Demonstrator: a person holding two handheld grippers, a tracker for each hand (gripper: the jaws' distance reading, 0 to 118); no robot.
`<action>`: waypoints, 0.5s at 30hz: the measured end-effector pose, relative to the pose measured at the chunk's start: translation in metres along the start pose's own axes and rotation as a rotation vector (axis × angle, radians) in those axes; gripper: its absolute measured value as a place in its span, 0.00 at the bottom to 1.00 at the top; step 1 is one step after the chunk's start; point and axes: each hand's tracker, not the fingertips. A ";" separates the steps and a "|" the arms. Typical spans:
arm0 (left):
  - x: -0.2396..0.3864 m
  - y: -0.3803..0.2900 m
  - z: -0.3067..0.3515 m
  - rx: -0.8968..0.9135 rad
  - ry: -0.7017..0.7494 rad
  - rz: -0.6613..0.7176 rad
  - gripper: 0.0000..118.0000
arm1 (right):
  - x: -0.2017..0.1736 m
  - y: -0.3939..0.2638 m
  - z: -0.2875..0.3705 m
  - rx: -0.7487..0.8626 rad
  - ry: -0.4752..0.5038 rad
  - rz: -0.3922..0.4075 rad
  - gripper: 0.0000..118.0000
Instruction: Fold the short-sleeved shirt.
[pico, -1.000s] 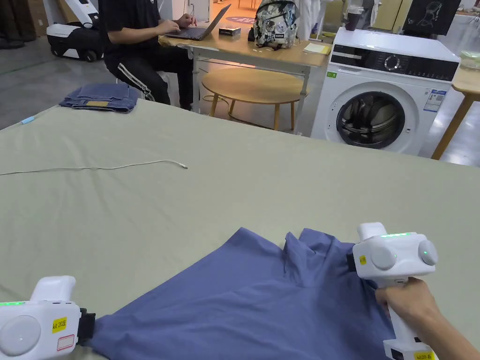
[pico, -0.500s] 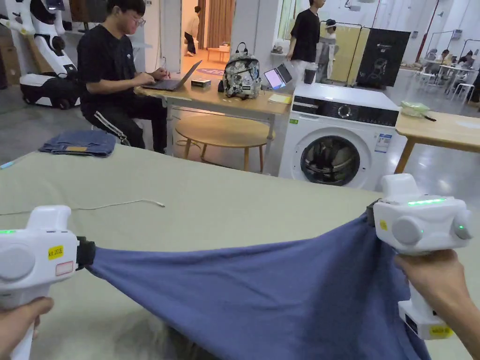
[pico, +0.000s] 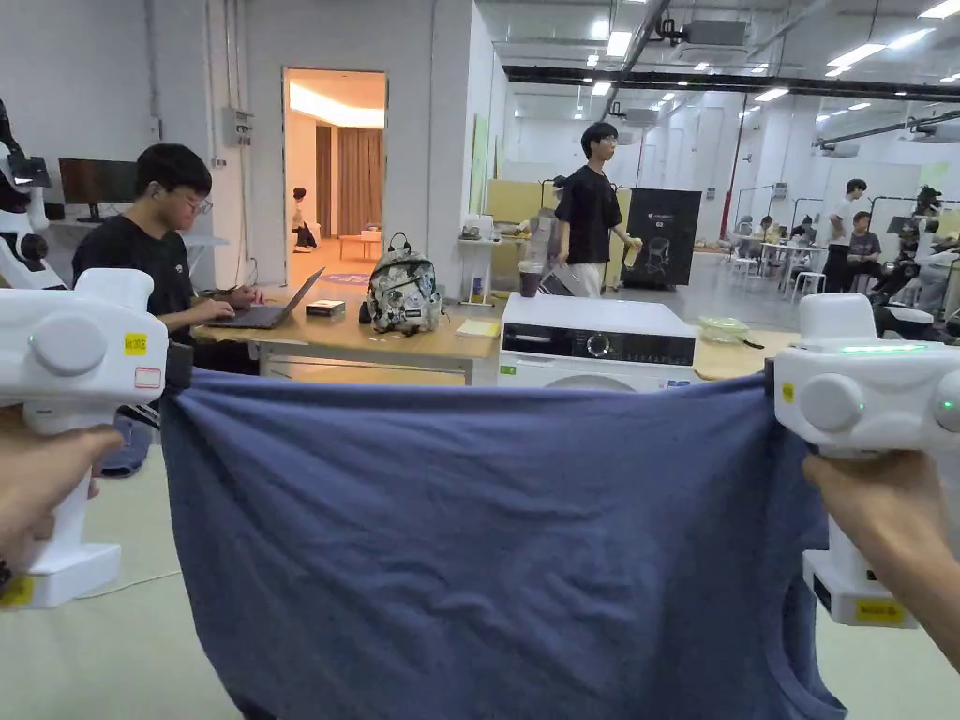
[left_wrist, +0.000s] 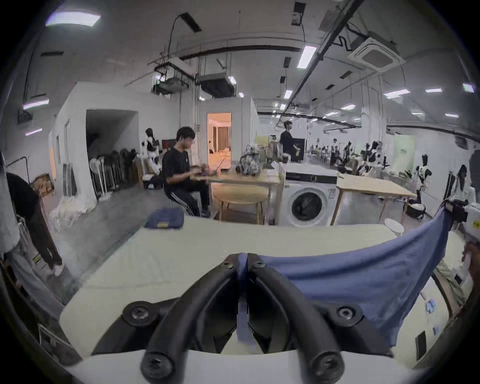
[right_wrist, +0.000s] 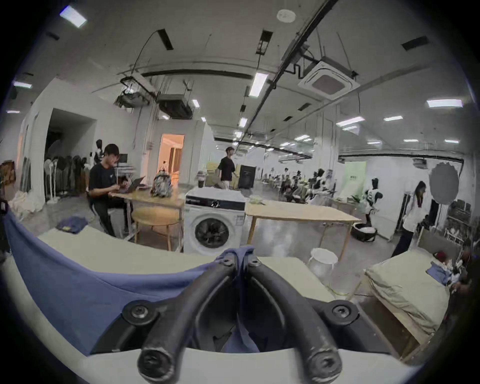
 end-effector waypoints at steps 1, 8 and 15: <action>0.002 0.009 -0.003 0.011 -0.006 0.005 0.00 | 0.000 0.006 -0.002 0.009 -0.005 -0.004 0.01; 0.011 0.067 -0.031 0.064 0.015 0.029 0.00 | -0.005 0.050 -0.028 0.064 -0.041 -0.020 0.01; 0.012 0.118 -0.061 0.131 0.035 0.028 0.00 | -0.010 0.094 -0.062 0.125 -0.065 -0.023 0.01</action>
